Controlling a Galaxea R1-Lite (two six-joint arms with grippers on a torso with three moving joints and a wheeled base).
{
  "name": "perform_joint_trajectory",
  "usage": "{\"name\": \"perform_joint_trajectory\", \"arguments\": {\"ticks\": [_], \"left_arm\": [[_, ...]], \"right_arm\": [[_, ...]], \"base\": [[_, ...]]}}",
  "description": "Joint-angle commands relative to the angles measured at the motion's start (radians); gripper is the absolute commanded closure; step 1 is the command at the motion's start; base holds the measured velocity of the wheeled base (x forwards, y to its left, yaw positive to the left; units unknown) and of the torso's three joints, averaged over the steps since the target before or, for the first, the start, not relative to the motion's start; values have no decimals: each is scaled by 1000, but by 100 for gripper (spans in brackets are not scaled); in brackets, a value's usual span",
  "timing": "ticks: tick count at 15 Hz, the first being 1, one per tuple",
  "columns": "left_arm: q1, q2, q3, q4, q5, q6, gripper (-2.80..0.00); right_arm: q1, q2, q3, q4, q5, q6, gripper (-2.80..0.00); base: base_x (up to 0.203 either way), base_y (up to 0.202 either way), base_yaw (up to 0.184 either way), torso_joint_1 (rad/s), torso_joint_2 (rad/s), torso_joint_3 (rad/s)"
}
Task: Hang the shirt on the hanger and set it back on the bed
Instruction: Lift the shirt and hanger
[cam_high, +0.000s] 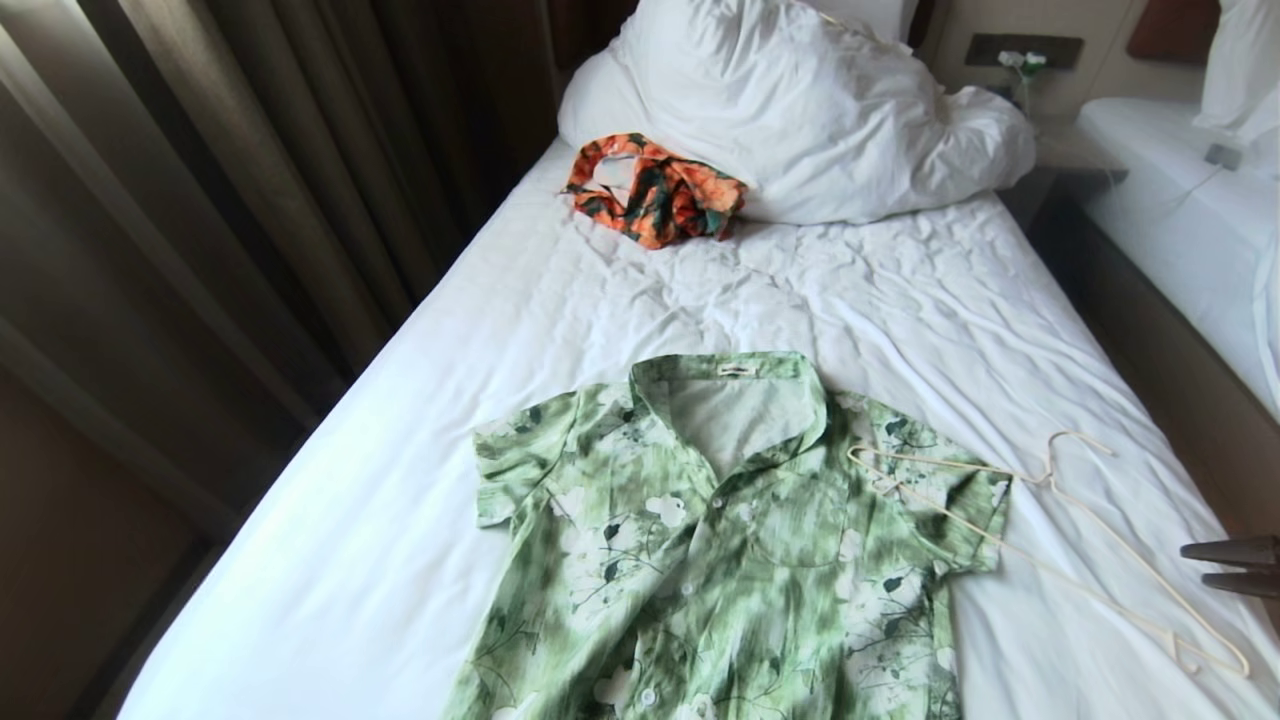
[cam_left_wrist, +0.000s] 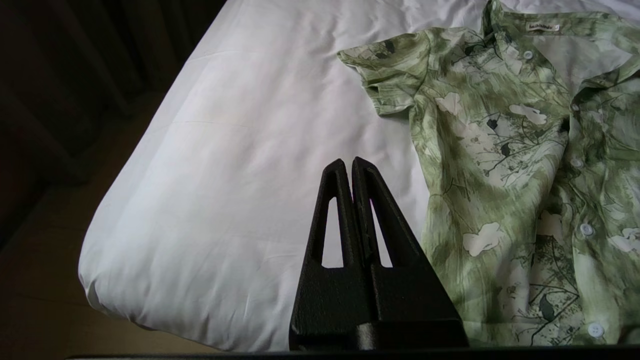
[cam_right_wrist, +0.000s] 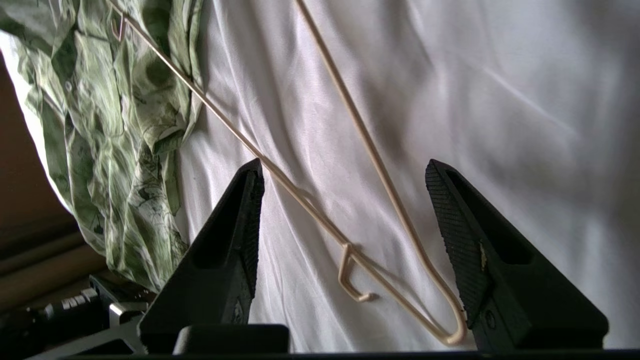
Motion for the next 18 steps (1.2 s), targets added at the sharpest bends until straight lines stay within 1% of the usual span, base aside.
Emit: {"name": "perform_joint_trajectory", "arguments": {"ticks": [1, 3, 4, 5, 8, 11, 18], "left_arm": [[0, 1, -1, 0, 0, 0, 0], [0, 1, 1, 0, 2, 0, 0], [0, 1, 0, 0, 0, 0, 0], [0, 1, 0, 0, 1, 0, 0], [0, 1, 0, 0, 0, 0, 0], [0, 1, 0, 0, 0, 0, 0], [0, 1, 0, 0, 0, 0, 0]], "right_arm": [[59, 82, -6, 4, 46, -47, -280], [112, 97, -5, 2, 127, -58, -280], [132, 101, -4, 0, 156, -68, -280], [146, 106, -3, -2, 167, -83, -280], [175, 146, -5, -18, 173, -119, -280], [201, 162, -5, -70, 172, -120, -280], [248, 166, -2, -93, 187, -119, -280]], "base": [[0, 0, 0, 0, 0, 0], [0, 0, 0, 0, 0, 0], [0, 0, 0, 0, 0, 0], [0, 0, 0, 0, 0, 0], [0, 0, 0, 0, 0, 0], [0, 0, 0, 0, 0, 0], [0, 0, 0, 0, 0, 0]]}}
